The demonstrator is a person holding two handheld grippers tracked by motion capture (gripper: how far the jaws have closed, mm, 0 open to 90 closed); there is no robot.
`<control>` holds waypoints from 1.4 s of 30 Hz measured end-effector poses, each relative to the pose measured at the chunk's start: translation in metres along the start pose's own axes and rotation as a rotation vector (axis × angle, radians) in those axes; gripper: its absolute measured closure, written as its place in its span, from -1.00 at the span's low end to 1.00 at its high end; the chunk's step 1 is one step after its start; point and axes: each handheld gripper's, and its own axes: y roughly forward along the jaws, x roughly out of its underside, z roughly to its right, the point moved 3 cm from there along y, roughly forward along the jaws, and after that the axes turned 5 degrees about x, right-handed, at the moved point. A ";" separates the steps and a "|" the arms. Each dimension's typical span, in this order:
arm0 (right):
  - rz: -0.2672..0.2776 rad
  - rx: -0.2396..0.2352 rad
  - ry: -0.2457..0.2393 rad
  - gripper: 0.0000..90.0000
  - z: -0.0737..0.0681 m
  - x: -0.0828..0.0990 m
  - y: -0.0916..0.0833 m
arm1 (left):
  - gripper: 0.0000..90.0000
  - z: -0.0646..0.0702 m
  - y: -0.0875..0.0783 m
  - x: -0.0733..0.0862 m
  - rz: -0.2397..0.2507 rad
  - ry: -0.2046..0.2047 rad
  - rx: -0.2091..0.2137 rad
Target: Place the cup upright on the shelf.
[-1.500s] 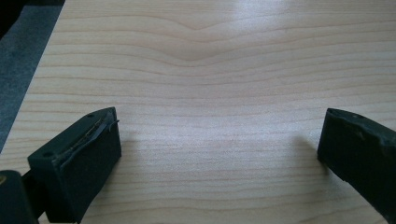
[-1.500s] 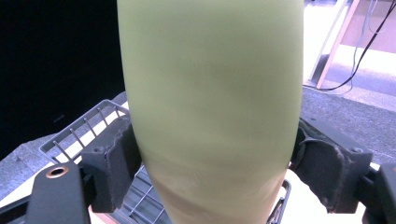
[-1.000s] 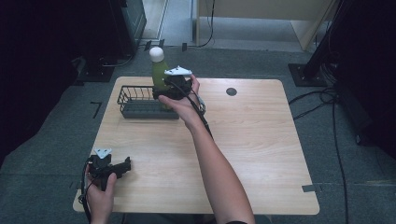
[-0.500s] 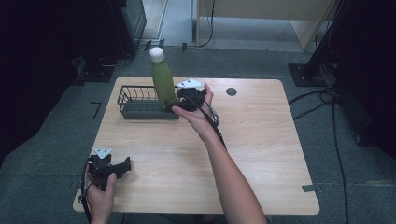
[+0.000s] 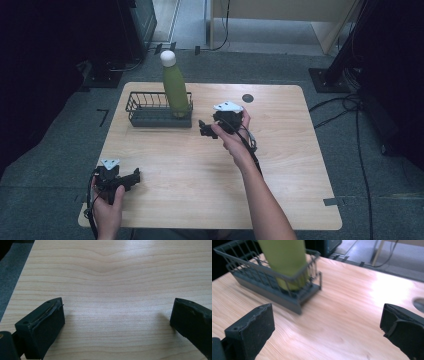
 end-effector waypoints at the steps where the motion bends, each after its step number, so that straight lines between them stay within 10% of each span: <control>1: -0.001 0.008 0.007 -1.00 0.005 0.004 -0.003 | -1.00 0.000 0.000 0.000 0.000 0.000 0.000; 42: -0.103 0.280 0.175 -1.00 0.137 0.133 -0.087 | -1.00 0.000 0.000 0.000 -0.001 0.002 0.000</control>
